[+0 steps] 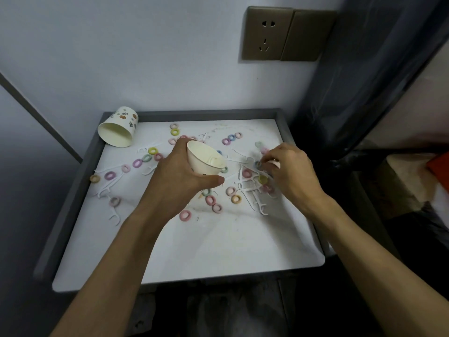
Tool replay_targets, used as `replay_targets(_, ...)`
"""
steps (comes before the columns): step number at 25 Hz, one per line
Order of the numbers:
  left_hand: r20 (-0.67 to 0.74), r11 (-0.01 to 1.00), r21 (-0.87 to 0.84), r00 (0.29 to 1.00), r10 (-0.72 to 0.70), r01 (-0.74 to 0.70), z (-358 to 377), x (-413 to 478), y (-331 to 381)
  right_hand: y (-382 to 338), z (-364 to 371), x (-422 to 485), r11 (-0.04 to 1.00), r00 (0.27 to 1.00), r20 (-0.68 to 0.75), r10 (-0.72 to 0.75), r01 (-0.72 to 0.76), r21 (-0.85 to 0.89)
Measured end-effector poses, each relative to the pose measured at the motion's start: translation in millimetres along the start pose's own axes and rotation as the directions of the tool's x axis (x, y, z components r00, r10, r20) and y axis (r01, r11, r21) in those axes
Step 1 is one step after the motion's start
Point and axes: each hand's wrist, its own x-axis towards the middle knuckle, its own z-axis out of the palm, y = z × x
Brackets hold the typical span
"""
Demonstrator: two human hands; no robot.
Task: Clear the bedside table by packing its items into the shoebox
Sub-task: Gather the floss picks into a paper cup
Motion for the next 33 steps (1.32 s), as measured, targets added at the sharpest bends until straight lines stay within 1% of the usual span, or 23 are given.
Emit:
replay_targets(2, 0.002, 1.0, 0.005, 1.0, 0.002, -0.002, 0.9, 0.8, -0.5, -6.9, 8.0, -2.4, 0.998, 0.998, 0.053, 0.013, -0.01, -0.057)
replay_targets(5, 0.004, 1.0, 0.006, 1.0, 0.006, -0.006, 1.3, 0.2, -0.3, -14.0, 16.1, -2.2, 0.967, 0.993, 0.104, 0.059, -0.031, -0.252)
replay_targets(7, -0.001, 1.0, -0.002, 1.0, 0.006, -0.006, 0.0, -0.6, -0.4, -17.9, 18.7, -0.8, 0.955, 0.991, 0.114, 0.074, -0.038, -0.293)
replay_targets(9, -0.001, 1.0, -0.011, 1.0, 0.001, -0.001, -0.6, -1.5, -0.3, -19.2, 18.2, -0.1, 0.957, 0.988, 0.129, 0.089, -0.049, -0.286)
replay_targets(13, -0.003, 1.0, -0.009, 1.0, -0.008, 0.008, -3.7, -1.4, -0.9, -11.9, 1.9, 2.8, 0.97, 0.979, 0.118, 0.168, -0.142, -0.198)
replay_targets(16, 0.005, 1.0, -0.003, 1.0, -0.005, 0.005, -5.4, -2.0, -1.2, -4.3, -14.1, -6.0, 0.978, 0.984, 0.08, 0.161, -0.148, -0.149)
replay_targets(18, 0.007, 1.0, 0.002, 1.0, 0.0, 0.0, -5.5, -2.7, -0.7, -3.0, -21.0, -15.3, 0.984, 0.982, 0.13, 0.137, -0.119, -0.134)
replay_targets(20, 0.004, 1.0, 0.003, 1.0, 0.003, -0.004, -4.6, -3.6, 0.2, -5.3, -22.5, -23.0, 0.989, 0.965, 0.236, 0.118, -0.093, -0.112)
replay_targets(22, 0.002, 1.0, 0.008, 1.0, 0.005, -0.005, -2.5, -4.7, 1.7, -10.9, -17.9, -30.0, 0.989, 0.941, 0.31, 0.138, -0.113, -0.097)
replay_targets(24, -0.006, 1.0, 0.021, 1.0, 0.012, -0.012, -0.3, -5.5, 2.8, -18.2, -7.4, -37.2, 0.98, 0.934, 0.313, 0.17, -0.127, -0.155)
replay_targets(27, -0.017, 0.999, 0.027, 1.0, 0.024, -0.023, 1.1, -4.9, 3.9, -28.5, 7.8, -45.6, 0.955, 0.949, 0.266, 0.169, -0.09, -0.283)
replay_targets(29, -0.012, 0.999, 0.029, 1.0, 0.026, -0.026, 1.6, -4.2, 4.5, -32.2, 12.0, -45.1, 0.947, 0.953, 0.246, 0.174, -0.094, -0.306)
replay_targets(33, -0.016, 0.999, 0.036, 0.999, 0.034, -0.033, 2.0, -4.8, 5.6, -32.4, 12.9, -39.0, 0.942, 0.934, 0.277, 0.225, -0.136, -0.307)
